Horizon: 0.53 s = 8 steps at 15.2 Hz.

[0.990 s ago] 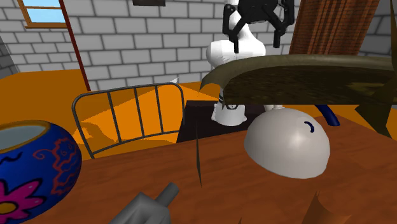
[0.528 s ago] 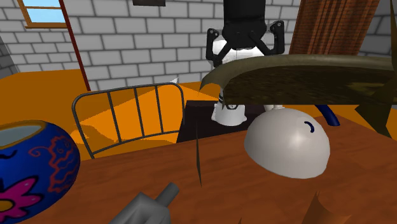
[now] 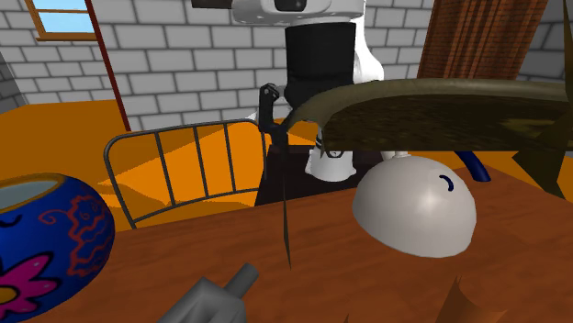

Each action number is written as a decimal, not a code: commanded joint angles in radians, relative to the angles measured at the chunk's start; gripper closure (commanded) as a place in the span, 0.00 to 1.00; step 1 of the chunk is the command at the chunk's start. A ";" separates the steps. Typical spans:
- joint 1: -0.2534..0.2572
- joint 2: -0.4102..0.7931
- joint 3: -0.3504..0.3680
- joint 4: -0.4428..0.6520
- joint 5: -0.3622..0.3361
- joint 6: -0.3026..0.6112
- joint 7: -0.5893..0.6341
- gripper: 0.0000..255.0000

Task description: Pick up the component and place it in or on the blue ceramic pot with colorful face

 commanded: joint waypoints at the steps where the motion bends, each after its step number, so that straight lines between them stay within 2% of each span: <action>1: -0.009 0.072 -0.011 0.037 -0.001 0.041 -0.003 0.00; 8: -0.040 0.316 -0.041 0.218 0.008 0.124 -0.003 0.00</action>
